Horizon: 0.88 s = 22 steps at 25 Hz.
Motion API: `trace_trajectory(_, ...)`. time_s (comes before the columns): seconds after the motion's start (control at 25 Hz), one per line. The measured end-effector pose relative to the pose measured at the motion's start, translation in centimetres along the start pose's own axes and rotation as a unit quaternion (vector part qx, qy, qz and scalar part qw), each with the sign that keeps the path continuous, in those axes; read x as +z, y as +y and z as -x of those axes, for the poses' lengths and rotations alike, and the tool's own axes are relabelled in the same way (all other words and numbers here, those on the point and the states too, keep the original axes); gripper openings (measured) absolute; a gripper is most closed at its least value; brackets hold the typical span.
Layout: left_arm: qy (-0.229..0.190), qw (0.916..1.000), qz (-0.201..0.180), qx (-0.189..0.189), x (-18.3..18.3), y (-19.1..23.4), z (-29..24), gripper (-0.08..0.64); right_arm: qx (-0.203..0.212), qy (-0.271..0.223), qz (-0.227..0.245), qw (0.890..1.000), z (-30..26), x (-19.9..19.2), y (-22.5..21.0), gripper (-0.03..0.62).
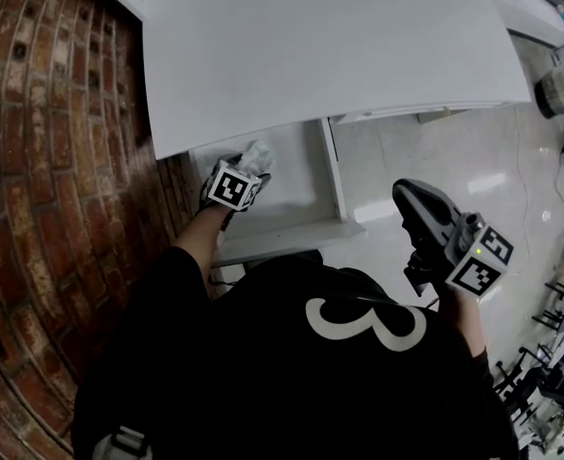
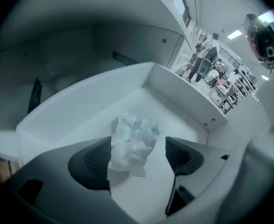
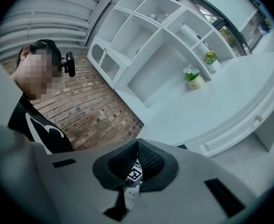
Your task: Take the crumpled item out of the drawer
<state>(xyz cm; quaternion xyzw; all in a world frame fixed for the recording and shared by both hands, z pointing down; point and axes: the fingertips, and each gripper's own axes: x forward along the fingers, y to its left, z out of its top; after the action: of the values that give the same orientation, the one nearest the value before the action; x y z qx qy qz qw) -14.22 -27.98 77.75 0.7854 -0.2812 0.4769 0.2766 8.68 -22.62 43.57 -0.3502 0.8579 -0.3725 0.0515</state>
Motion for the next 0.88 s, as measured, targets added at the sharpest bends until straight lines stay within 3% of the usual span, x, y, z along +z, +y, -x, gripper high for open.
trace_trajectory(0.16, 0.002, 0.9984, -0.047, 0.031, -0.3, 0.6, -0.6, 0.345, -0.010, 0.004, -0.010, 1.000, 0.4, -0.4, -0.4, 0.011)
trace_trajectory(0.28, -0.013, 0.9956, -0.076, 0.053, 0.4, 0.9, -0.7, 0.278, -0.013, 0.004, -0.011, 1.000, 0.6, -0.4, -0.3, 0.011)
trace_trajectory(0.52, -0.006, 0.9942, -0.087, 0.063, 0.3, 1.3, -0.3, 0.237, -0.011, 0.010, -0.017, 1.000, 0.0, -0.8, -0.1, 0.011)
trace_trajectory(0.88, -0.029, 0.9958, -0.061, 0.062, 1.1, 1.8, 1.6, 0.141, 0.002, 0.019, -0.015, 1.000, -1.5, -0.8, 0.3, 0.011)
